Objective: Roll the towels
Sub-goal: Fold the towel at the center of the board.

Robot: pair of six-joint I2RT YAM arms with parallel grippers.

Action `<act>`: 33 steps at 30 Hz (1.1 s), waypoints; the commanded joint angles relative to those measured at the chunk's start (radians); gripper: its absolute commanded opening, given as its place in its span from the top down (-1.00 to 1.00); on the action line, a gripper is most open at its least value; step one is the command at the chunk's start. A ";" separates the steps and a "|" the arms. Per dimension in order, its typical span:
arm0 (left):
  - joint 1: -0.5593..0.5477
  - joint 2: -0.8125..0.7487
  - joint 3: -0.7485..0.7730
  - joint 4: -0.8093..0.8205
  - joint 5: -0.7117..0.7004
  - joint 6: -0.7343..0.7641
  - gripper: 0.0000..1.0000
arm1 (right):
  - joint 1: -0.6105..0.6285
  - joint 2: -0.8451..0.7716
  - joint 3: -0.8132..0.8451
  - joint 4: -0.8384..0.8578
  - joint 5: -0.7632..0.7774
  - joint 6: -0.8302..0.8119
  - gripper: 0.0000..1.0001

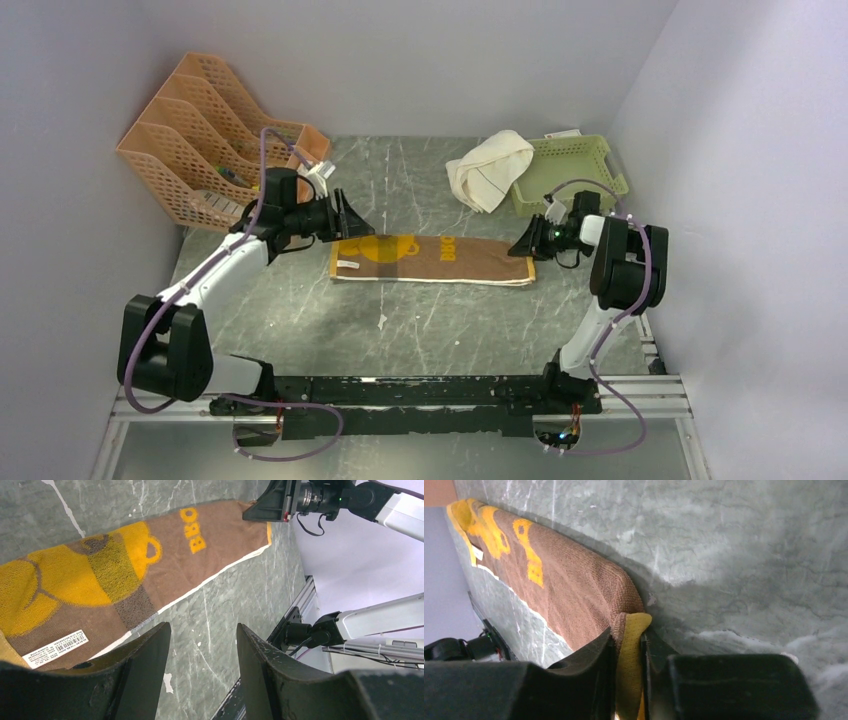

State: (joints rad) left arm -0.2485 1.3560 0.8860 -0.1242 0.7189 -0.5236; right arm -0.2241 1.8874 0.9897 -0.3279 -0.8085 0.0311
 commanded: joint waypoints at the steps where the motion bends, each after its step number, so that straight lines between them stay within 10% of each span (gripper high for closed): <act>1: 0.012 -0.040 -0.014 0.015 0.003 -0.003 -0.26 | 0.012 0.036 -0.043 -0.122 0.237 -0.013 0.73; 4: 0.015 -0.048 -0.021 0.012 -0.006 0.001 -0.26 | 0.010 -0.001 -0.037 -0.137 0.282 0.007 1.00; 15: 0.103 -0.053 -0.062 -0.099 -0.187 0.047 -0.22 | 0.130 -0.289 0.106 -0.224 0.661 0.179 1.00; 33: 0.122 0.055 -0.058 -0.177 -0.330 0.021 -0.13 | 0.241 -0.294 0.327 -0.436 1.206 0.159 1.00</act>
State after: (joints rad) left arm -0.1215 1.4132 0.8234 -0.2974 0.4461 -0.4877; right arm -0.0380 1.6035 1.2396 -0.7292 0.2485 0.1761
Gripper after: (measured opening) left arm 0.563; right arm 0.029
